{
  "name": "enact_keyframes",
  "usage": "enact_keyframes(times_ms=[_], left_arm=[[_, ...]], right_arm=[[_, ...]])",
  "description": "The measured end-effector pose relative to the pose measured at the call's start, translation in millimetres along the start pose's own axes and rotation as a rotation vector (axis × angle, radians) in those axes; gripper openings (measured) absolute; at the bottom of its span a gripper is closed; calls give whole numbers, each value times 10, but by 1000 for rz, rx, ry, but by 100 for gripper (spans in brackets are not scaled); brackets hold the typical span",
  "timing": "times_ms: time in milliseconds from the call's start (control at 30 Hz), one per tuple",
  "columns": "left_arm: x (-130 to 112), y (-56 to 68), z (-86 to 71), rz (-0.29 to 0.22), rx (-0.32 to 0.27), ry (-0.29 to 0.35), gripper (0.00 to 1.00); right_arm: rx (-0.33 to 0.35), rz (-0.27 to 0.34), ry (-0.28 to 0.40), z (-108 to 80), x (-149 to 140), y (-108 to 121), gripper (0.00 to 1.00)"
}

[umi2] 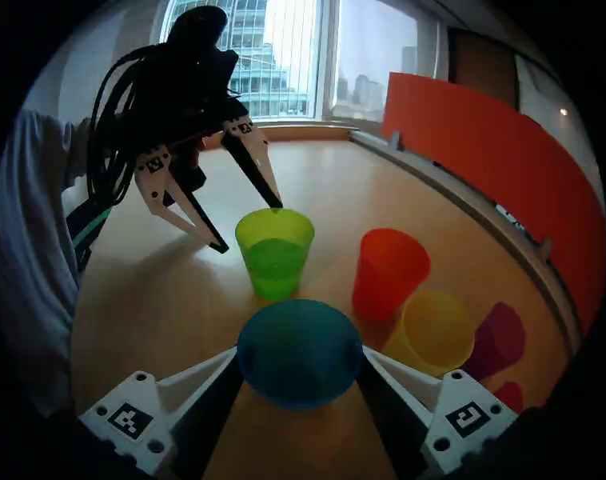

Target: Pour water

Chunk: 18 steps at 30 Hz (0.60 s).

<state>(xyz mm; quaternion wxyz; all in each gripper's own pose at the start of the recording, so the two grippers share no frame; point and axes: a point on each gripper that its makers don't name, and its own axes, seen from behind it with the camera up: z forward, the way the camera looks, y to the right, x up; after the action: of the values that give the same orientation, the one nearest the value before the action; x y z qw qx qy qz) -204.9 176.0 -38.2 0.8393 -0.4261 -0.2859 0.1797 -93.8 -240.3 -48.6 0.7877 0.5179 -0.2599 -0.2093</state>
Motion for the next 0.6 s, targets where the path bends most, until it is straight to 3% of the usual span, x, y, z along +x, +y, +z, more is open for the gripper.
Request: enact_keyframes(times_ms=[300,433,600], left_arm=[[14,7,-9,0,-1,-3,100],[28,2,-16,-2,1,-2,100],[32,15,-40,-2,0,1,100]], right_arm=[[1,3,7,-48,-43,-17,92],[-3,6,6,-53,-43,-11,100],[-11,9,5,-84,-53,-11,100]])
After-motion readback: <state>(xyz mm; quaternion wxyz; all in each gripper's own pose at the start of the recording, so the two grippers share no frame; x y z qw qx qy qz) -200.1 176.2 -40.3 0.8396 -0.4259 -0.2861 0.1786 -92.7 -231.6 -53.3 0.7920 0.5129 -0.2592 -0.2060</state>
